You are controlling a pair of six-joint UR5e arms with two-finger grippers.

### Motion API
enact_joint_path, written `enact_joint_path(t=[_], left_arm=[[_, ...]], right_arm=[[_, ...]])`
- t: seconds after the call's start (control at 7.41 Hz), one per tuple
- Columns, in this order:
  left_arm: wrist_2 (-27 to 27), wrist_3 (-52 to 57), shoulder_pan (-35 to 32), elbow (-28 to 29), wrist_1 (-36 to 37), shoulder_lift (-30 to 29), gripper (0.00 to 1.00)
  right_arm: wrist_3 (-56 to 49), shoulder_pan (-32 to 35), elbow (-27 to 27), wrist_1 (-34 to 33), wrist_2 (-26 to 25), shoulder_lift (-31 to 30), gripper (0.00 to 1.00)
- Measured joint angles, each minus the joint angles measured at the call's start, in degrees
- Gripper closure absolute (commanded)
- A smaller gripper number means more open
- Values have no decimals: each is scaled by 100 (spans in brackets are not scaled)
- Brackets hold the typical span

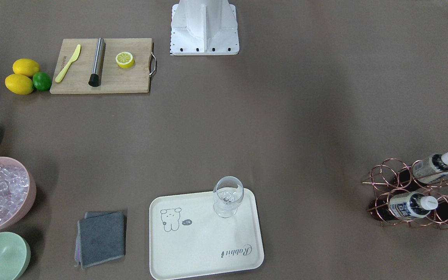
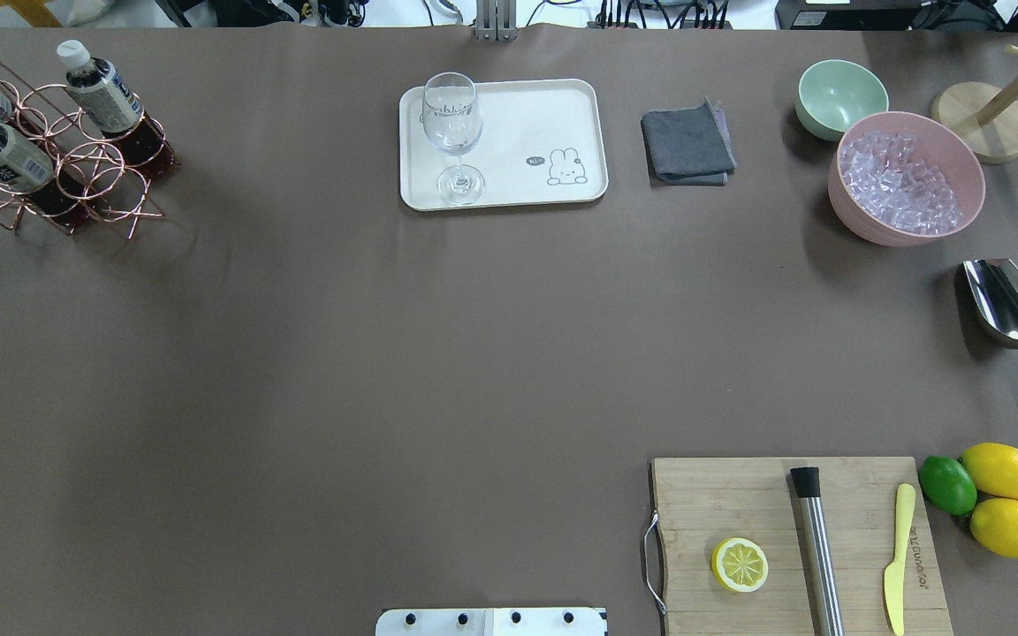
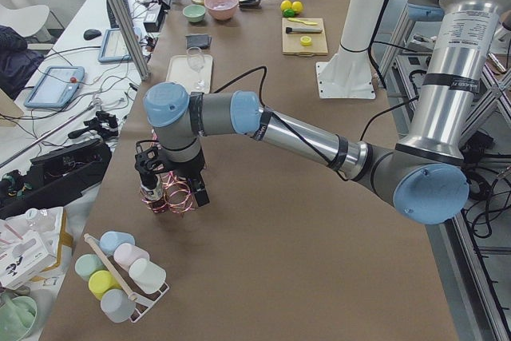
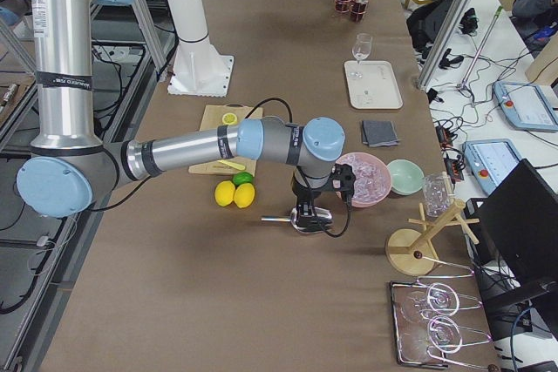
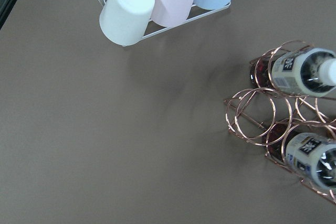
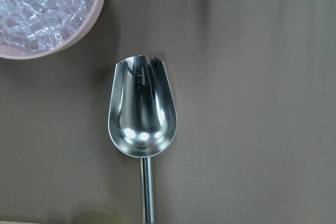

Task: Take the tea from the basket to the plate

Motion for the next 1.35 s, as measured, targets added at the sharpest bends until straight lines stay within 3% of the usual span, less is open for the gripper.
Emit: enact_joint_path(t=[0.4,0.81,1.35], left_arm=[[-105,-1061,9,56,-30,-516,3],[-227,-1969,74,855,-47,-1303,3],[-609,-4321,406,1309,-586,-1552,3]], right_arm=[[0,0,-2,0,0,-13,1],[0,0,-3,0,0,-48,1],[0,2,26,0,43,-52,1]])
